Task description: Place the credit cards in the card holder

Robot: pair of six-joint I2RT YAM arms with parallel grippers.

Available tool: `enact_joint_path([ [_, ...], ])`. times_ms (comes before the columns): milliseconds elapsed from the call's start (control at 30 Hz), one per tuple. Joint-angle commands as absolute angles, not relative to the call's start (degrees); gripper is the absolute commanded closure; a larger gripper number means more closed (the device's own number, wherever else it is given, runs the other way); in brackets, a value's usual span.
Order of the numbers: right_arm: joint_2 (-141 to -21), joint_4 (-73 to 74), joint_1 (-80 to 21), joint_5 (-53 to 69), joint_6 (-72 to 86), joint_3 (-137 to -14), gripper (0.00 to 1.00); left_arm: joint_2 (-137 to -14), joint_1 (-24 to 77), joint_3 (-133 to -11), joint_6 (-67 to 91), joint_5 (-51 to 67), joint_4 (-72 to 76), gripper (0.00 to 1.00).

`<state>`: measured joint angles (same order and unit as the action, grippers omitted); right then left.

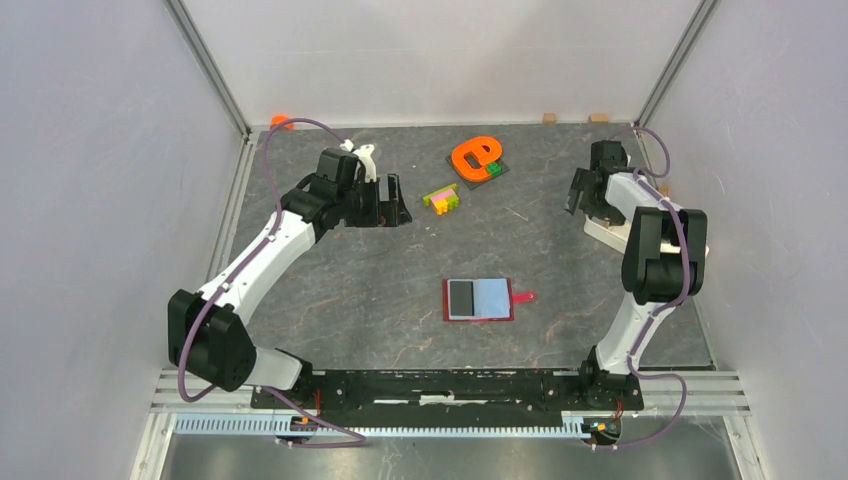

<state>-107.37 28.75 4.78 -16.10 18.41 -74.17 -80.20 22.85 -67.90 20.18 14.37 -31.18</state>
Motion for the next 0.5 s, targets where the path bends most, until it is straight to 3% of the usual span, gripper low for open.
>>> enact_joint_path([
  [0,-109.87,25.88,5.18,-13.1,19.63,-78.77,0.02,-78.48,22.66,-67.5,17.58,13.6,-30.5,0.01],
  [467,-106.52,25.43,5.27,-10.68,20.12,-79.98,0.13,-79.21,22.68,-67.5,17.84,15.11,-30.5,0.01],
])
